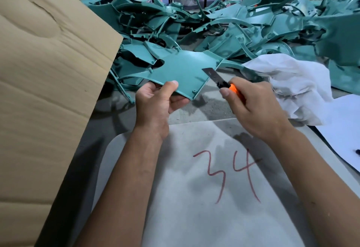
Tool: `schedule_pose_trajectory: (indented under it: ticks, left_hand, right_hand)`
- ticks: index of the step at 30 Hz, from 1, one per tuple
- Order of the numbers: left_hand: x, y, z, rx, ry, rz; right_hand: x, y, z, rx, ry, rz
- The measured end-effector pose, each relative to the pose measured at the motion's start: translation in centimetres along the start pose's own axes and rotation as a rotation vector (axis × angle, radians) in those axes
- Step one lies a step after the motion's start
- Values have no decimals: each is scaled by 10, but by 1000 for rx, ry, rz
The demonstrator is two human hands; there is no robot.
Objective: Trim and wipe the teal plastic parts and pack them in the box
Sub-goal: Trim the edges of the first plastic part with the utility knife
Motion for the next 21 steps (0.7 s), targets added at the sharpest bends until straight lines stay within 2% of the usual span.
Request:
schedule_pose_trajectory:
  ticks: [3, 6, 12, 14, 17, 21]
  left_hand:
    - [2, 2, 5, 39, -30, -22]
    - [3, 4, 10, 107, -51, -45]
    - [8, 3, 16, 141, -94, -49]
    - [9, 3, 18, 159, -100, -36]
    - [7, 3, 23, 196, -97, -26]
    - [8, 3, 27, 196, -80, -30]
  right_hand:
    - [0, 9, -15, -51, -111, -30]
    - [0, 16, -17, -48, -93, -32]
    - [0, 7, -5, 38, 79, 198]
    - [2, 7, -12, 38, 4, 239]
    - [4, 15, -29, 14, -120, 179]
    - [2, 22, -34, 41, -128, 127]
Point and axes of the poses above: each hand's wrist, its own x-axis away from the middle knuckle, its own y-axis out of the palm, z = x × y, the point moved 1 cm from there along -x, towards the middle knuckle, and after that the axes turned 3 degrees about y, right-handed, at the moved point
